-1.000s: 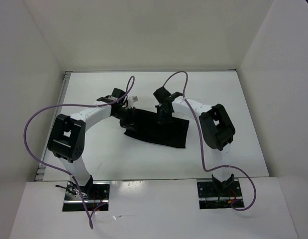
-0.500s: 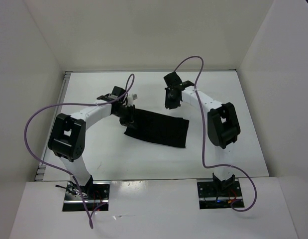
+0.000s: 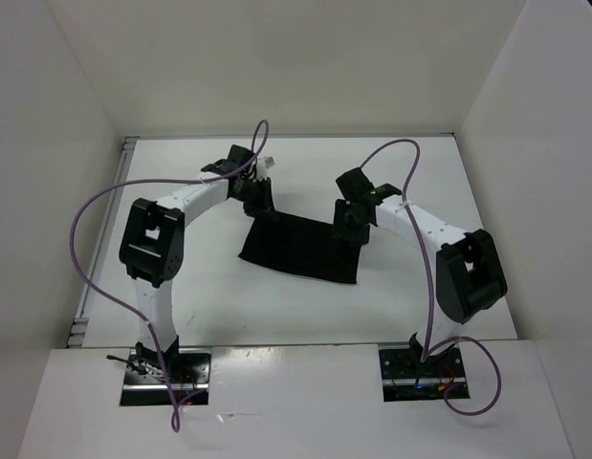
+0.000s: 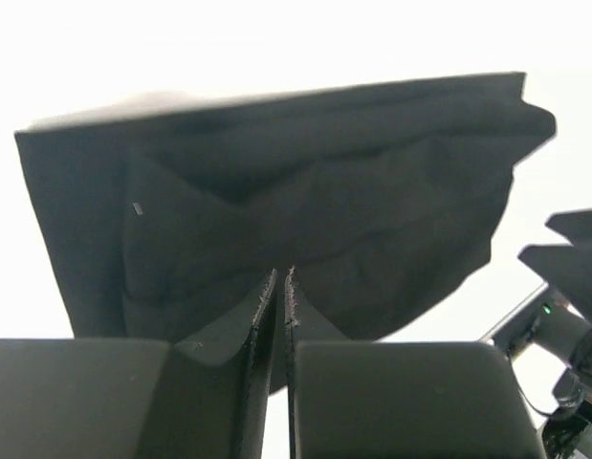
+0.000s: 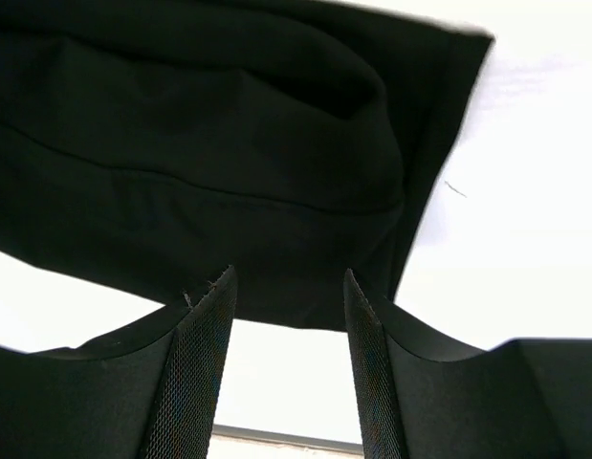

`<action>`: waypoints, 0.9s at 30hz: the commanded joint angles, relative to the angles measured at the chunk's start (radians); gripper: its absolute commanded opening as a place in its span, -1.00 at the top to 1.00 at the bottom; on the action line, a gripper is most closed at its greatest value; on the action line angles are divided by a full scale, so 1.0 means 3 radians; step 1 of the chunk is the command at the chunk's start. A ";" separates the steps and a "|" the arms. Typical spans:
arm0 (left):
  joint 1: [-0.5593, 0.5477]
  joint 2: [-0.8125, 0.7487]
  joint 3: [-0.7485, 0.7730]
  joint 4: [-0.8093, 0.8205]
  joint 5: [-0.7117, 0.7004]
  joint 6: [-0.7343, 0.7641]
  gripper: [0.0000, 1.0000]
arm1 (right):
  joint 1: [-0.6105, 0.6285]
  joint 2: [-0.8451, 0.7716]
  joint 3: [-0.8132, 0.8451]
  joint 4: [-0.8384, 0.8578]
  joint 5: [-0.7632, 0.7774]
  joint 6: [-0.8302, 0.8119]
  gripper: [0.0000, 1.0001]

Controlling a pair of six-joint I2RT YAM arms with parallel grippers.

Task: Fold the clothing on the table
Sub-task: Fold the skirt

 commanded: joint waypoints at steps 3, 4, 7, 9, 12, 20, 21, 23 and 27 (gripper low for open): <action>0.0028 0.0398 0.0307 0.0025 -0.0153 -0.0059 0.80 | 0.0014 -0.0219 -0.0184 -0.0054 -0.0033 0.0215 -0.09; 0.0068 0.0500 0.0383 -0.0010 -0.0184 -0.0059 0.82 | 0.0014 -0.0220 -0.0239 -0.0054 -0.0064 0.0215 -0.09; 0.0135 0.0644 0.0450 -0.0041 -0.0281 -0.0059 0.85 | 0.0014 -0.0296 -0.0327 -0.0054 -0.0064 0.0282 -0.09; 0.0171 0.0720 0.0491 -0.0041 -0.0383 -0.0059 0.88 | 0.0014 -0.0337 -0.0367 -0.0054 -0.0064 0.0312 -0.09; 0.0258 0.0721 0.0491 -0.0011 -0.0384 -0.0100 0.88 | 0.0014 -0.0367 -0.0429 -0.0054 -0.0064 0.0312 -0.09; 0.0371 0.0752 0.0430 0.0020 -0.0384 -0.0131 0.88 | 0.0014 -0.0266 -0.0552 0.0104 0.0074 0.0343 -0.11; 0.0401 0.0752 0.0395 0.0020 -0.0384 -0.0131 0.88 | 0.0014 -0.0215 -0.0522 0.0190 0.0074 0.0297 -0.11; 0.0401 0.0752 0.0359 0.0020 -0.0384 -0.0131 0.88 | 0.0014 -0.0072 -0.0435 0.0328 0.0074 0.0266 -0.11; 0.0432 0.0680 0.0221 0.0020 -0.0414 -0.0100 0.88 | 0.0014 0.0235 -0.0312 0.0543 0.0013 0.0164 -0.11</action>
